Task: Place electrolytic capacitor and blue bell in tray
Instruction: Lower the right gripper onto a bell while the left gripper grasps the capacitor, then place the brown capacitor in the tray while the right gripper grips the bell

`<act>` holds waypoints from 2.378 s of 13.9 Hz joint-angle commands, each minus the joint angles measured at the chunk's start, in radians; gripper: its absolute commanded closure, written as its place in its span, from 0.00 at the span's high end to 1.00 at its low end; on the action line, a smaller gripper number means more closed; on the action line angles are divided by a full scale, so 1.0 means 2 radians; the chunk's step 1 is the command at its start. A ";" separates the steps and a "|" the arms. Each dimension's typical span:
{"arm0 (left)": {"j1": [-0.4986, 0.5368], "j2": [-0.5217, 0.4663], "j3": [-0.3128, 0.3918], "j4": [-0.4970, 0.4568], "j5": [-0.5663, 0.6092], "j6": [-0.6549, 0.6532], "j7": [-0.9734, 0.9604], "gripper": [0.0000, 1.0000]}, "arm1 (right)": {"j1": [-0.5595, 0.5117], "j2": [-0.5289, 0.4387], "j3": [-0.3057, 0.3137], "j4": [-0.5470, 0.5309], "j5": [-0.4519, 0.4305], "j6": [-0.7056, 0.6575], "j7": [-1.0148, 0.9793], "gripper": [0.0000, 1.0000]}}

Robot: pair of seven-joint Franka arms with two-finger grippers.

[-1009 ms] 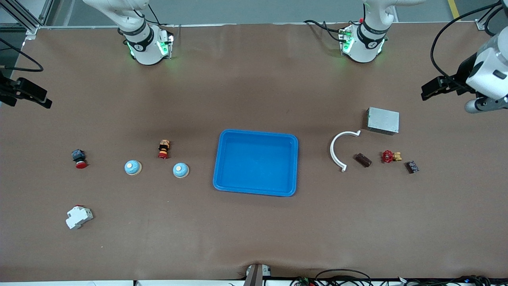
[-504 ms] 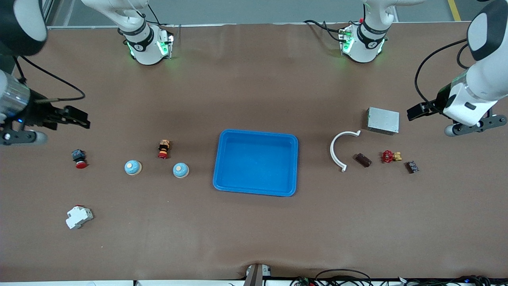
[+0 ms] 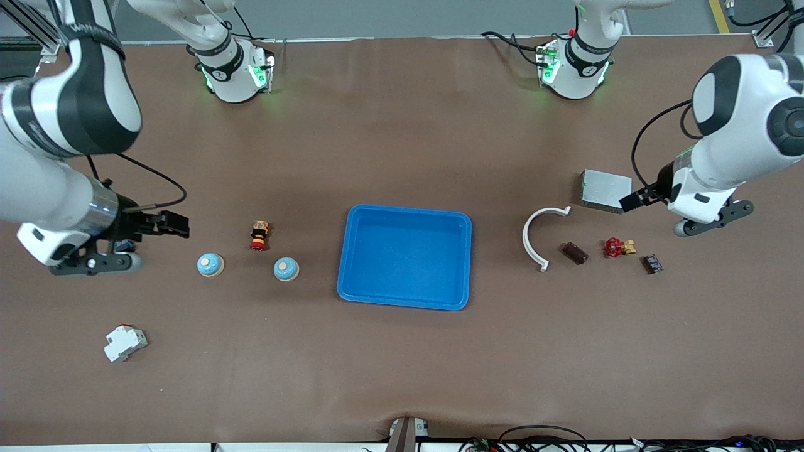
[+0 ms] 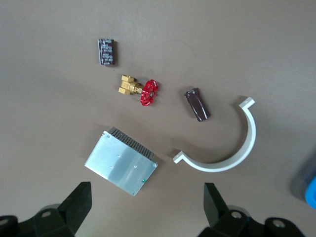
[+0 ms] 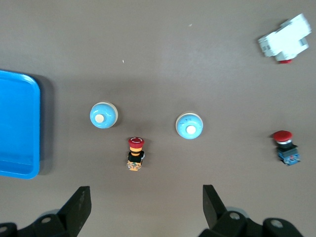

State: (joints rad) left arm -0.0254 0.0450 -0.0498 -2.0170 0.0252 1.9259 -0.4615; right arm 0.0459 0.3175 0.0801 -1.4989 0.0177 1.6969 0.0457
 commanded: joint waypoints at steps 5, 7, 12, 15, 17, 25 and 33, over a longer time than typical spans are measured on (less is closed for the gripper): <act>0.000 0.020 -0.002 -0.097 -0.003 0.134 -0.094 1.00 | 0.040 0.048 -0.002 -0.049 0.001 0.122 0.013 1.00; 0.002 0.033 -0.003 -0.117 -0.002 0.184 -0.115 1.00 | 0.040 0.055 -0.002 -0.080 0.001 0.167 0.014 1.00; -0.010 0.093 -0.003 -0.112 -0.003 0.263 -0.211 1.00 | 0.066 0.077 -0.002 -0.101 0.001 0.215 0.117 1.00; -0.015 0.125 -0.003 -0.103 -0.003 0.294 -0.244 0.99 | 0.087 0.097 -0.002 -0.101 0.000 0.242 0.157 1.00; -0.015 0.142 -0.003 -0.094 -0.003 0.308 -0.249 0.89 | 0.091 0.107 -0.002 -0.101 -0.002 0.257 0.156 1.00; -0.040 0.204 -0.002 -0.049 -0.002 0.309 -0.270 0.74 | 0.089 0.129 -0.002 -0.124 -0.006 0.324 0.116 1.00; -0.035 0.198 -0.003 -0.048 -0.004 0.304 -0.277 0.00 | 0.091 0.138 -0.002 -0.162 -0.006 0.367 0.088 1.00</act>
State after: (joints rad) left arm -0.1034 0.4568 -0.0536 -2.1208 0.0252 2.5418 -0.9956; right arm 0.2274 0.5893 0.0721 -1.8075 0.0149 2.4237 0.2306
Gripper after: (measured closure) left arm 0.700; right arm 0.000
